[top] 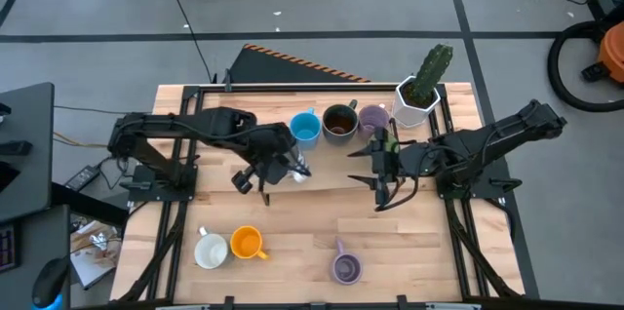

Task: Place coffee mugs
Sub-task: Put the blue patterned mug on the shelf

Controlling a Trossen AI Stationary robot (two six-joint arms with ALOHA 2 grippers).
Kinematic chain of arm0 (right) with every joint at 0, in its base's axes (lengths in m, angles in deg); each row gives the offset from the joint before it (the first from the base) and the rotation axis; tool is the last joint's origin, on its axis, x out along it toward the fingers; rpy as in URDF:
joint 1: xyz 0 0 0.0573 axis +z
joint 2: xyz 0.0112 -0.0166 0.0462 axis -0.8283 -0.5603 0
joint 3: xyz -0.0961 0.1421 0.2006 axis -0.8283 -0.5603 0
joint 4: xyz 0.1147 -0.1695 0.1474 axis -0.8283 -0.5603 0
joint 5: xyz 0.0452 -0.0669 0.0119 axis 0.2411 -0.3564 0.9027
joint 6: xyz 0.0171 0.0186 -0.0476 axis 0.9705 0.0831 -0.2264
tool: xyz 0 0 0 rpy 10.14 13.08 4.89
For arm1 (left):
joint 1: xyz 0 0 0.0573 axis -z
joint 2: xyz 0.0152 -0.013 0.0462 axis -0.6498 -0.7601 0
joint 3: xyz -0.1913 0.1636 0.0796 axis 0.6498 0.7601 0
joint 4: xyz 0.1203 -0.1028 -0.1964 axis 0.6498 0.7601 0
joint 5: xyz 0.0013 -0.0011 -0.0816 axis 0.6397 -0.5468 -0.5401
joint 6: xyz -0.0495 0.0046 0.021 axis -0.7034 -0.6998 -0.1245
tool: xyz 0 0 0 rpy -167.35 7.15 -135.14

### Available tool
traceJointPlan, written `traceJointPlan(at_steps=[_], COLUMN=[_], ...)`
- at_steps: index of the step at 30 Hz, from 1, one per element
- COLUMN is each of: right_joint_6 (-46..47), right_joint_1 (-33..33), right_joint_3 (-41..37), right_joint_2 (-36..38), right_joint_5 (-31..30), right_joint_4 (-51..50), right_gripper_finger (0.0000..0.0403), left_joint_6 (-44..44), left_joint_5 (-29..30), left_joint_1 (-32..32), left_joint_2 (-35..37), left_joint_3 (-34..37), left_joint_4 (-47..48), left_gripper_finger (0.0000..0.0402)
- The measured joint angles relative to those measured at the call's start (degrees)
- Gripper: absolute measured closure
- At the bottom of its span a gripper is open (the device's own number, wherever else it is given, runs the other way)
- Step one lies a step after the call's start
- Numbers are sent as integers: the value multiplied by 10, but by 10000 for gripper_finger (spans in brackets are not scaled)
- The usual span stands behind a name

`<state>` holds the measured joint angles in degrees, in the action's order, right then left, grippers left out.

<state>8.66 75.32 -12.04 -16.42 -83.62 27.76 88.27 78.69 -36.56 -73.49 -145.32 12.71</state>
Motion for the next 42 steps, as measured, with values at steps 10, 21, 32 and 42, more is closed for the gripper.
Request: traceJointPlan(at_steps=[10,21,32,42], right_joint_6=[-19,-14,-14,-14], right_joint_1=[20,23,48,57], right_joint_3=[33,32,32,32], right_joint_2=[0,26,56,56], right_joint_5=[-3,-7,-5,-5], right_joint_4=[-31,-42,-43,-43], right_gripper_finger=[158,158,158,158], left_joint_6=[49,113,135,130], left_joint_5=[-14,-9,2,-4], left_joint_1=[0,0,0,-10], left_joint_2=[-65,-92,-125,-126], left_joint_3=[-63,-63,-63,-76], left_joint_4=[6,-70,-119,-109], left_gripper_finger=[372,371,370,370])
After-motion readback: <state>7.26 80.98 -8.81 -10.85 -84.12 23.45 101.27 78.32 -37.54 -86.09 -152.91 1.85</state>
